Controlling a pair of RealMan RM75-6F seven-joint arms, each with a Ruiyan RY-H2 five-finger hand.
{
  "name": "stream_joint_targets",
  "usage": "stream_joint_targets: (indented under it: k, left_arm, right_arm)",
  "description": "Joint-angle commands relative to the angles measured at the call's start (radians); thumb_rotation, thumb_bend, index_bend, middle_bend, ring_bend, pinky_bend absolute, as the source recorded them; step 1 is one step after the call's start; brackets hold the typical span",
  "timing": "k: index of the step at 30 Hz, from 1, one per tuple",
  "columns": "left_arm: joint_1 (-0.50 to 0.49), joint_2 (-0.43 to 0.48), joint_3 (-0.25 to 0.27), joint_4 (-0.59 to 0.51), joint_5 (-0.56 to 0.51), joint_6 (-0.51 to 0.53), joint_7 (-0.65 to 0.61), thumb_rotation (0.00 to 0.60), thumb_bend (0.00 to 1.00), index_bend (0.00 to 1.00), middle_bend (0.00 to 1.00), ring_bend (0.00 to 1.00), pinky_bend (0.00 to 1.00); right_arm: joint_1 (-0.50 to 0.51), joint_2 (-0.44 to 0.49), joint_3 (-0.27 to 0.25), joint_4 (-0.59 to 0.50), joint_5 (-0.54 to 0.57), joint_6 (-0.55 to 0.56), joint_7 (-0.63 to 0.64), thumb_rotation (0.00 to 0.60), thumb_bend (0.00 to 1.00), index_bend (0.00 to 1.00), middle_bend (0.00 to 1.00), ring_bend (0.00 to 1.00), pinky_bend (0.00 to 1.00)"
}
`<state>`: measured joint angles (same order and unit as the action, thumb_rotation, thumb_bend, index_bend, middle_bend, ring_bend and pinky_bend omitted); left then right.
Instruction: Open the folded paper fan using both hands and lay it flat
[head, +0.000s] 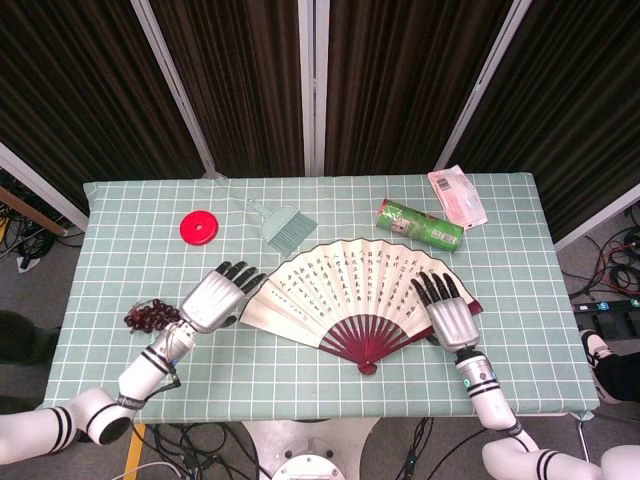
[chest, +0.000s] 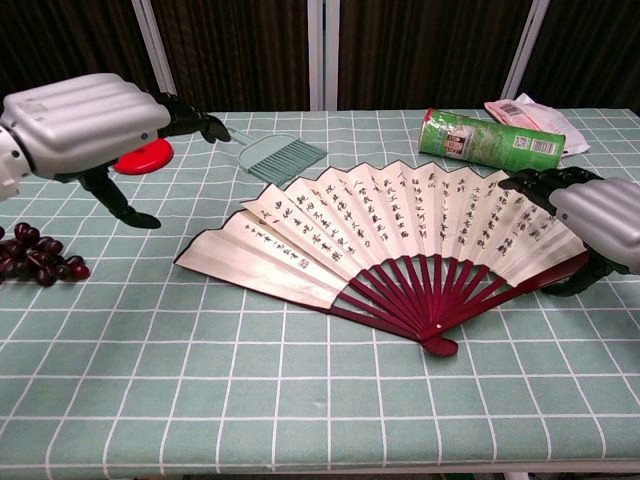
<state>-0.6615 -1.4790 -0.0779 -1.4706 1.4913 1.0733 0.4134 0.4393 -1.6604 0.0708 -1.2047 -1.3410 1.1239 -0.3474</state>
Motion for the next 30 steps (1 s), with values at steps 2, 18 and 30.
stream_joint_targets:
  k: [2, 18, 30]
  left_arm:
    - [0.032, 0.066, -0.053, -0.029, -0.095, -0.003, -0.220, 0.600, 0.00, 0.16, 0.20, 0.18, 0.31]
    - [0.297, 0.165, -0.061, 0.100, -0.207, 0.292, -0.409, 0.600, 0.00, 0.23, 0.22, 0.18, 0.31]
    - [0.524, 0.226, 0.073, -0.061, -0.127, 0.517, -0.300, 0.600, 0.00, 0.24, 0.23, 0.18, 0.29]
  right_arm:
    - [0.048, 0.200, 0.071, -0.252, 0.211, -0.202, -0.094, 0.600, 0.00, 0.00, 0.00, 0.00, 0.00]
    - [-0.119, 0.475, 0.083, -0.305, -0.109, 0.156, 0.460, 0.600, 0.26, 0.09, 0.13, 0.05, 0.01]
    - [-0.298, 0.543, -0.013, -0.349, -0.165, 0.353, 0.517, 0.600, 0.26, 0.09, 0.11, 0.02, 0.00]
